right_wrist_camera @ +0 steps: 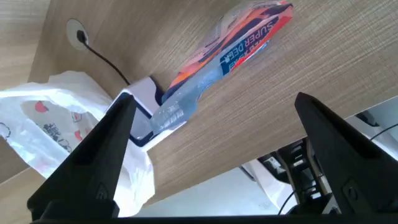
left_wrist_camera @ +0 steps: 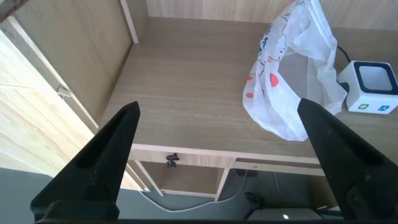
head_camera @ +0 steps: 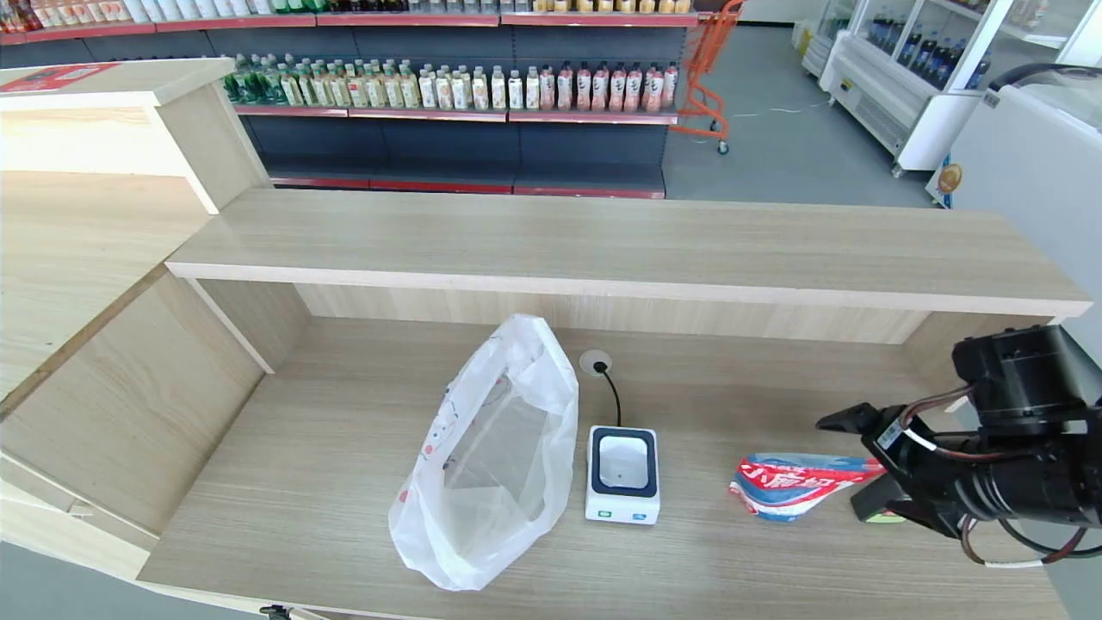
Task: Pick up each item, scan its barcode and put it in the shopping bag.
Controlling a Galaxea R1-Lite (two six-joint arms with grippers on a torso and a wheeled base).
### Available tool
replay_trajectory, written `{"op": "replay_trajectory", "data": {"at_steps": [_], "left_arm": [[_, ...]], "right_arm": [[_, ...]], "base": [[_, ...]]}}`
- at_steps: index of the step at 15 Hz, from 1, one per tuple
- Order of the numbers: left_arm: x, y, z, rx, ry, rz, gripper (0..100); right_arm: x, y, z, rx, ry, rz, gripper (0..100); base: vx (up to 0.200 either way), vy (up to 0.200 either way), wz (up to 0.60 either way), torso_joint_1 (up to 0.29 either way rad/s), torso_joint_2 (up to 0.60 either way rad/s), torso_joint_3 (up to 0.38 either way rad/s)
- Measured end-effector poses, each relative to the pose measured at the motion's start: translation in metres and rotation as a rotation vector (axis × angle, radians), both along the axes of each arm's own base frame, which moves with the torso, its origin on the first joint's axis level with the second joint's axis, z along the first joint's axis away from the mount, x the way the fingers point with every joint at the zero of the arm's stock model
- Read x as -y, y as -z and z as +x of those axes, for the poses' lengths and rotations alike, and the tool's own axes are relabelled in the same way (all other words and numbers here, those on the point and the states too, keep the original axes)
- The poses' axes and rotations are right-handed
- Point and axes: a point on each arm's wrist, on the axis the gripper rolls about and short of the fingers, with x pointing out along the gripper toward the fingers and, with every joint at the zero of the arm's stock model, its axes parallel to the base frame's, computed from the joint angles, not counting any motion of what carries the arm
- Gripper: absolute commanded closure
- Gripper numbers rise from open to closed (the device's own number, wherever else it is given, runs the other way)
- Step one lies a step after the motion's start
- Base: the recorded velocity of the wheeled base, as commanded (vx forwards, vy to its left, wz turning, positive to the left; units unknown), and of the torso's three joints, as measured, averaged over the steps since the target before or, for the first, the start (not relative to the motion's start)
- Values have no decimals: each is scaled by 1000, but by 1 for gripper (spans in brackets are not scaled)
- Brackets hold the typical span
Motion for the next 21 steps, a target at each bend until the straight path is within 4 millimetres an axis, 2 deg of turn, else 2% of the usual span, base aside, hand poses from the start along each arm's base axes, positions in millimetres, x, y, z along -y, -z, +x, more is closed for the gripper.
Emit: {"op": "replay_trajectory", "data": {"at_steps": [7,10,14,15,17,21], "left_arm": [[0,0,0,0,0,0,0],[0,0,0,0,0,0,0],[0,0,0,0,0,0,0],[0,0,0,0,0,0,0],[0,0,0,0,0,0,0],[0,0,0,0,0,0,0]], "right_arm": [[-11,42,54,-102,24,-48,0],[-19,54,75,-76,19,-56,0],[-32,70,88,-73,-10,-64,0],[-34,71,91,-64,-4,-73,100],[-36,77,93,-73,-2,-90,100],[-37,96,96,-107,-88,-231,100]], "base": [[0,0,0,0,0,0],[0,0,0,0,0,0],[0,0,0,0,0,0],[0,0,0,0,0,0],[0,0,0,0,0,0],[0,0,0,0,0,0]]}}
